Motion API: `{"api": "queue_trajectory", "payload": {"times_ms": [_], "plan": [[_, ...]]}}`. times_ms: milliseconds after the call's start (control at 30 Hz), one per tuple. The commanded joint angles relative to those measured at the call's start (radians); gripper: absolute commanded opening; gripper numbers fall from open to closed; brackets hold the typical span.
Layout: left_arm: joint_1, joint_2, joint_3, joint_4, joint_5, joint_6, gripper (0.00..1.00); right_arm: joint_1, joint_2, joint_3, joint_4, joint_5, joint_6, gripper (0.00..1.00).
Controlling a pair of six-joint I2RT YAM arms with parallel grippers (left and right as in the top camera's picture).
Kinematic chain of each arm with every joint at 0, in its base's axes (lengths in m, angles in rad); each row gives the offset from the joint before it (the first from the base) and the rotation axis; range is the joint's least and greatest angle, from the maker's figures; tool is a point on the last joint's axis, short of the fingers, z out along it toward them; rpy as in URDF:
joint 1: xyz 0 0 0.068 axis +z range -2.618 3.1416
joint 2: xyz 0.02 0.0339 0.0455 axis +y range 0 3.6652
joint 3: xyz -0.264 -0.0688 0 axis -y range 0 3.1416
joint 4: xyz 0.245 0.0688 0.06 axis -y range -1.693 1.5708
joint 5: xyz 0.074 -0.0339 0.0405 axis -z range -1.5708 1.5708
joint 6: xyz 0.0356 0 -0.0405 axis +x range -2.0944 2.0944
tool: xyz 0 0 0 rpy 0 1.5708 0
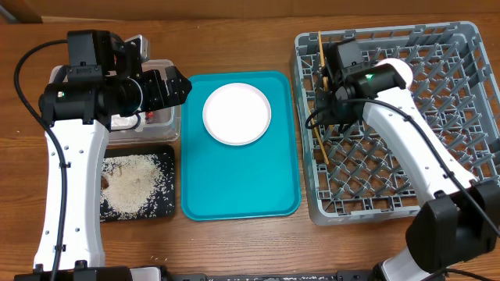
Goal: Sort waste into correct bins and load items into the dishwasher
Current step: 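Place the second chopstick into the rack's left side and release, then grasp the pink plate rim on the teal tray with the right gripper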
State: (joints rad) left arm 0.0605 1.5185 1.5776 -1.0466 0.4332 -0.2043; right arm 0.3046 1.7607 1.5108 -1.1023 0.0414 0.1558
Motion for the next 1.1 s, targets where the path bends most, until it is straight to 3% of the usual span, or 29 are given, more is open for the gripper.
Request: {"api": "queue_trajectory", "payload": {"times_ms": [0,33,133,367,533,600,733,967,1067], "plan": [[-0.002,-0.009,0.022,0.006,0.002,-0.006,1.00,0.005,0.011,-0.019,0.010,0.002,-0.012,0.09],[-0.002,-0.009,0.022,0.006,0.002,-0.006,1.00,0.005,0.013,-0.019,0.009,0.002,-0.011,0.18],[-0.002,-0.009,0.022,0.006,0.002,-0.006,1.00,0.005,0.013,-0.019,0.014,0.002,-0.011,0.32],[-0.002,-0.009,0.022,0.006,0.001,-0.005,1.00,0.003,0.013,-0.014,0.052,-0.018,-0.011,0.35],[0.006,-0.009,0.022,0.030,0.003,-0.008,1.00,0.039,0.013,0.027,0.207,-0.421,-0.003,0.36],[0.026,-0.009,0.023,0.033,0.005,-0.031,1.00,0.087,0.017,0.027,0.301,-0.482,0.024,0.40],[0.094,-0.009,0.023,0.027,0.006,-0.080,1.00,0.219,0.042,0.027,0.404,-0.341,0.031,0.51],[0.173,-0.009,0.022,-0.013,0.006,-0.092,1.00,0.440,0.152,0.027,0.556,0.011,0.025,0.52],[0.173,-0.009,0.022,-0.030,0.005,-0.091,1.00,0.481,0.218,0.027,0.624,0.071,0.010,0.52]]}}
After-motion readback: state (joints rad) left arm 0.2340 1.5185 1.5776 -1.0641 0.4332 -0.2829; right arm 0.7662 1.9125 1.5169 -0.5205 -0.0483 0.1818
